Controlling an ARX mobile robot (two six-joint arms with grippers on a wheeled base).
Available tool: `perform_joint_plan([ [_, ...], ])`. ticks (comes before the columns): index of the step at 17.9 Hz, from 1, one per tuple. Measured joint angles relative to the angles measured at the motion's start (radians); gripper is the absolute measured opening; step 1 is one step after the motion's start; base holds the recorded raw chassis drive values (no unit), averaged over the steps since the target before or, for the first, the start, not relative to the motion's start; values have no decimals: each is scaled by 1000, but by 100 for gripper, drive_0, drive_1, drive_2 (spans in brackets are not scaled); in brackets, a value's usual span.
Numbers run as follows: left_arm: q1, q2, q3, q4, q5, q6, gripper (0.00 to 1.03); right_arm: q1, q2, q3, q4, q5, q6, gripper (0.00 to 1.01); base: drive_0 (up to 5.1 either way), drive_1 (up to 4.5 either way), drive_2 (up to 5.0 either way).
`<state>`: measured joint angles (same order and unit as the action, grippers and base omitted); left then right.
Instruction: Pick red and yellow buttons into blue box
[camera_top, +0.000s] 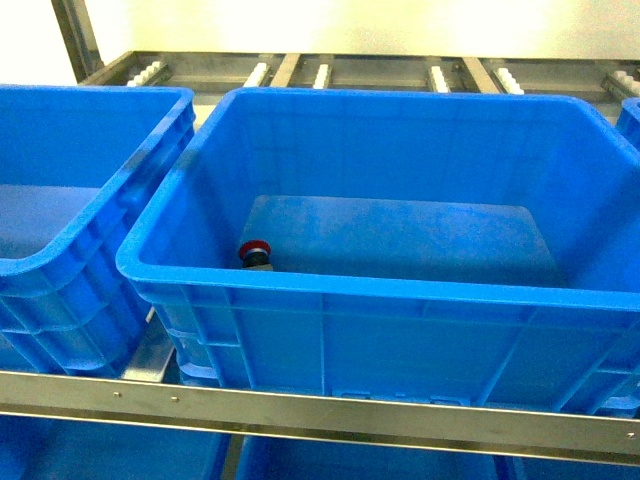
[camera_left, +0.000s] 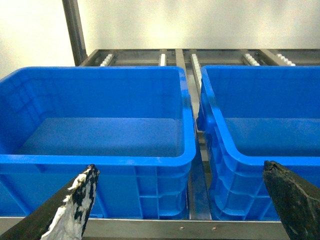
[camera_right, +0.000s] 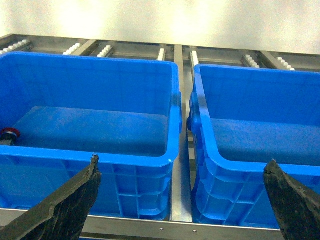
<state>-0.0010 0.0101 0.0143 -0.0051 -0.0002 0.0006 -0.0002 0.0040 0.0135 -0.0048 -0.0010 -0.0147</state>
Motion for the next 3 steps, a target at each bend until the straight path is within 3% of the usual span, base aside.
perform_joint_plan([
  [3, 0, 0, 0, 0, 0, 0, 98, 0, 0, 0, 0, 0, 0, 98, 0, 0, 0],
])
